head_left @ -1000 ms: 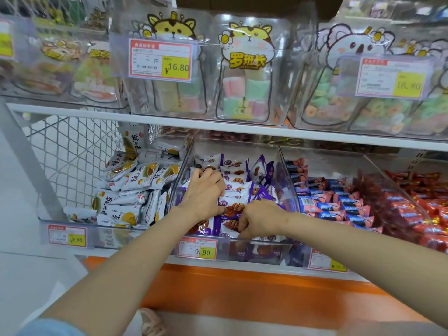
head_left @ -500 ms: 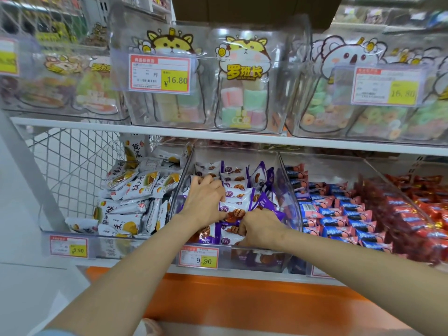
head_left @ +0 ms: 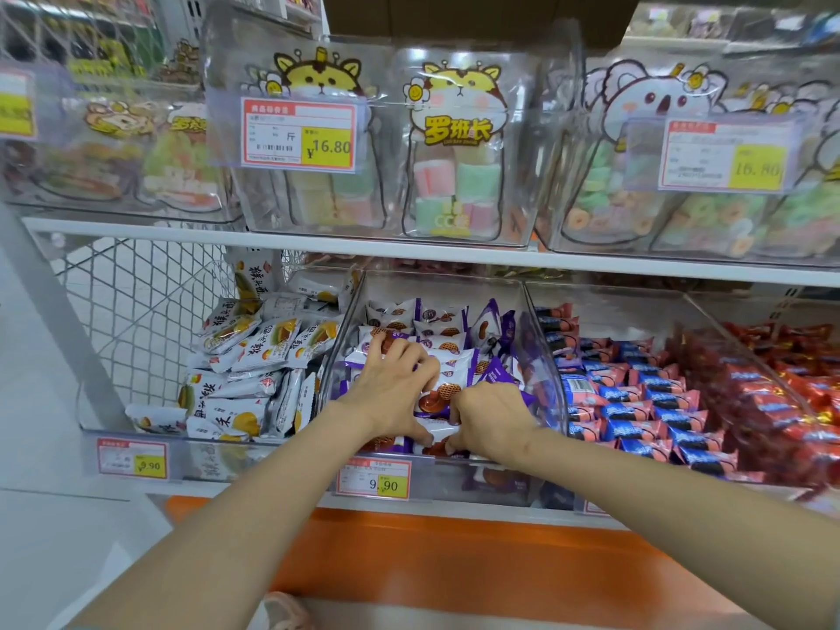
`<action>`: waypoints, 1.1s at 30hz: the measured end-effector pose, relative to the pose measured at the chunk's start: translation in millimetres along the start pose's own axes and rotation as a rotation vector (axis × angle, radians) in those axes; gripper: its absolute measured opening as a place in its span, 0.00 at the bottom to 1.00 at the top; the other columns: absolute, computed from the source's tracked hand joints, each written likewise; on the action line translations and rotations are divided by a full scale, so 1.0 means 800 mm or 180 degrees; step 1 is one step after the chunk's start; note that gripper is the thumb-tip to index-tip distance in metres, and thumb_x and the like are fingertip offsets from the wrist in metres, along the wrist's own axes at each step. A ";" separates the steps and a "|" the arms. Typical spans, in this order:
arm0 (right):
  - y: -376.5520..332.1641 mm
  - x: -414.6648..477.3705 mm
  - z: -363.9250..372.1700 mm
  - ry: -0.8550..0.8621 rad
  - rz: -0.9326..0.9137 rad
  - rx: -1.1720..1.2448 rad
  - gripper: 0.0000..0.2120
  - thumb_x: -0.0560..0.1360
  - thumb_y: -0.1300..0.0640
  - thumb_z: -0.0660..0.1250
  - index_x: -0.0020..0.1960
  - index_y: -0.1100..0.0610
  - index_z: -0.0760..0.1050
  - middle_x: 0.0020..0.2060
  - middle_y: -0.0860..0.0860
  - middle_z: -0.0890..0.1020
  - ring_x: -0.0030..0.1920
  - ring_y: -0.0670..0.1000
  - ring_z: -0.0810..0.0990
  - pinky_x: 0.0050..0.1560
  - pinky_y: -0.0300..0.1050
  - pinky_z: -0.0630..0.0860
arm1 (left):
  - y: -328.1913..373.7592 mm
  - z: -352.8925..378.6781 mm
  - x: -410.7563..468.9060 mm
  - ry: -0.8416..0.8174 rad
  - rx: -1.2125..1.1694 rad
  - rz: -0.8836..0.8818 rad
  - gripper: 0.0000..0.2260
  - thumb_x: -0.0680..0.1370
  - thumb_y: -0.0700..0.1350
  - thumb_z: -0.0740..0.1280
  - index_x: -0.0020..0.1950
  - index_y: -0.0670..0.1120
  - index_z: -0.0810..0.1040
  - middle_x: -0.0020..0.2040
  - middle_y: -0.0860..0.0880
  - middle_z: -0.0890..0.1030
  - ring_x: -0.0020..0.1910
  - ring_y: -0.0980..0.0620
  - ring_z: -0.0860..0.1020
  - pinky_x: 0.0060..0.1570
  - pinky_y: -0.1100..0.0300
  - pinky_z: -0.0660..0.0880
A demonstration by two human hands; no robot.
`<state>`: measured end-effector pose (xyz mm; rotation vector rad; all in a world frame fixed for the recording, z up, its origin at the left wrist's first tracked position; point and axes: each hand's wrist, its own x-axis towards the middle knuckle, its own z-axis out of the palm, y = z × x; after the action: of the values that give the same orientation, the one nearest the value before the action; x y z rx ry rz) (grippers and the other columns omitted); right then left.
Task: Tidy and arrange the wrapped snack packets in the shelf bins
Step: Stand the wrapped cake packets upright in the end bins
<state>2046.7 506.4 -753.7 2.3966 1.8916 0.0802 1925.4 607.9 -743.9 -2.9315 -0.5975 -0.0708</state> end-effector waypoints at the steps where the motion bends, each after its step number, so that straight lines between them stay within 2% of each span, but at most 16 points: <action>1: 0.000 0.000 0.000 -0.0001 -0.0033 -0.0024 0.19 0.70 0.41 0.70 0.47 0.57 0.79 0.42 0.52 0.82 0.43 0.53 0.80 0.42 0.47 0.75 | 0.003 0.001 0.001 -0.0011 0.0108 -0.0024 0.29 0.66 0.64 0.70 0.57 0.49 0.65 0.62 0.49 0.65 0.63 0.48 0.61 0.71 0.41 0.48; 5: 0.009 -0.006 -0.011 0.0040 -0.0093 0.0220 0.19 0.69 0.38 0.69 0.47 0.53 0.79 0.41 0.49 0.82 0.44 0.50 0.79 0.45 0.45 0.76 | 0.010 0.006 0.006 0.0060 0.0252 -0.0147 0.30 0.67 0.62 0.70 0.61 0.48 0.64 0.64 0.48 0.65 0.65 0.46 0.62 0.71 0.40 0.49; 7: 0.019 -0.008 -0.020 0.0665 0.0025 0.0571 0.16 0.70 0.39 0.69 0.43 0.52 0.76 0.39 0.46 0.79 0.43 0.48 0.78 0.41 0.42 0.73 | 0.010 0.007 0.007 0.0093 0.0304 -0.0184 0.32 0.67 0.63 0.69 0.62 0.47 0.63 0.64 0.47 0.65 0.64 0.46 0.62 0.71 0.40 0.49; 9: 0.024 -0.006 -0.026 0.1222 0.0062 0.0790 0.15 0.70 0.44 0.71 0.48 0.53 0.75 0.45 0.48 0.77 0.49 0.50 0.76 0.40 0.40 0.68 | 0.010 0.009 0.006 0.0155 0.0296 -0.0231 0.34 0.66 0.64 0.69 0.63 0.47 0.62 0.63 0.48 0.65 0.64 0.47 0.62 0.71 0.41 0.49; 10: 0.024 -0.004 -0.028 0.1169 0.0067 0.0714 0.17 0.70 0.45 0.71 0.53 0.53 0.74 0.50 0.50 0.77 0.53 0.51 0.75 0.43 0.41 0.68 | 0.010 0.010 0.006 0.0194 0.0270 -0.0255 0.36 0.66 0.64 0.69 0.65 0.47 0.61 0.64 0.48 0.64 0.64 0.47 0.62 0.71 0.41 0.48; 12: 0.021 0.005 -0.027 0.0730 0.0126 0.0453 0.22 0.71 0.45 0.71 0.60 0.53 0.71 0.57 0.51 0.76 0.58 0.53 0.73 0.52 0.44 0.69 | 0.011 0.011 0.005 0.0226 0.0228 -0.0302 0.41 0.66 0.65 0.69 0.70 0.48 0.57 0.66 0.48 0.63 0.67 0.47 0.61 0.72 0.42 0.46; 15: 0.015 0.013 -0.025 0.0380 0.0285 0.0442 0.25 0.70 0.45 0.72 0.62 0.54 0.70 0.58 0.52 0.78 0.59 0.54 0.75 0.58 0.47 0.68 | 0.010 0.012 0.004 0.0260 0.0170 -0.0387 0.48 0.66 0.65 0.70 0.75 0.47 0.49 0.69 0.47 0.60 0.69 0.47 0.59 0.72 0.44 0.44; 19: 0.011 0.012 -0.035 0.0349 0.0393 0.0841 0.19 0.69 0.49 0.73 0.55 0.55 0.74 0.54 0.52 0.78 0.54 0.53 0.76 0.48 0.44 0.69 | 0.010 0.013 0.002 0.0328 0.0136 -0.0431 0.49 0.65 0.65 0.70 0.75 0.47 0.47 0.69 0.47 0.60 0.69 0.47 0.59 0.73 0.45 0.43; 22: 0.020 0.007 -0.057 0.0340 0.0672 0.1454 0.13 0.67 0.53 0.76 0.44 0.55 0.72 0.43 0.50 0.78 0.46 0.52 0.76 0.40 0.41 0.67 | 0.009 0.013 0.002 0.0347 0.0102 -0.0476 0.51 0.65 0.66 0.70 0.76 0.46 0.46 0.70 0.47 0.61 0.69 0.47 0.59 0.73 0.46 0.43; 24: 0.030 -0.002 -0.077 0.0279 0.0852 0.1678 0.15 0.67 0.55 0.77 0.37 0.54 0.69 0.39 0.50 0.76 0.43 0.51 0.75 0.37 0.41 0.67 | 0.009 0.012 0.002 0.0353 0.0097 -0.0495 0.52 0.65 0.67 0.70 0.76 0.46 0.44 0.70 0.47 0.61 0.70 0.47 0.60 0.73 0.47 0.44; 26: 0.039 -0.013 -0.093 0.0046 0.0966 0.1819 0.16 0.67 0.57 0.77 0.35 0.54 0.68 0.36 0.49 0.75 0.41 0.51 0.74 0.34 0.41 0.69 | 0.009 0.011 0.002 0.0292 0.0105 -0.0472 0.54 0.65 0.68 0.69 0.76 0.46 0.42 0.70 0.47 0.60 0.70 0.47 0.59 0.73 0.46 0.43; 30: 0.034 -0.029 -0.091 -0.0515 0.1019 0.2595 0.14 0.65 0.62 0.78 0.34 0.57 0.71 0.34 0.51 0.78 0.37 0.51 0.79 0.44 0.47 0.81 | -0.003 0.000 -0.001 0.0100 -0.0111 -0.0328 0.53 0.63 0.67 0.71 0.76 0.48 0.44 0.71 0.48 0.59 0.71 0.48 0.56 0.72 0.45 0.42; 33: 0.016 -0.029 -0.068 -0.0663 0.0892 0.2758 0.14 0.66 0.62 0.77 0.35 0.56 0.71 0.35 0.50 0.76 0.37 0.49 0.78 0.44 0.45 0.81 | -0.018 -0.013 -0.004 0.0105 -0.0493 -0.0237 0.40 0.68 0.59 0.71 0.74 0.52 0.55 0.69 0.50 0.60 0.71 0.51 0.55 0.71 0.50 0.44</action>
<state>2048.7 482.6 -697.9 2.9798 1.6790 -1.1404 1916.7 618.4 -731.9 -3.0490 -0.7273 -0.1815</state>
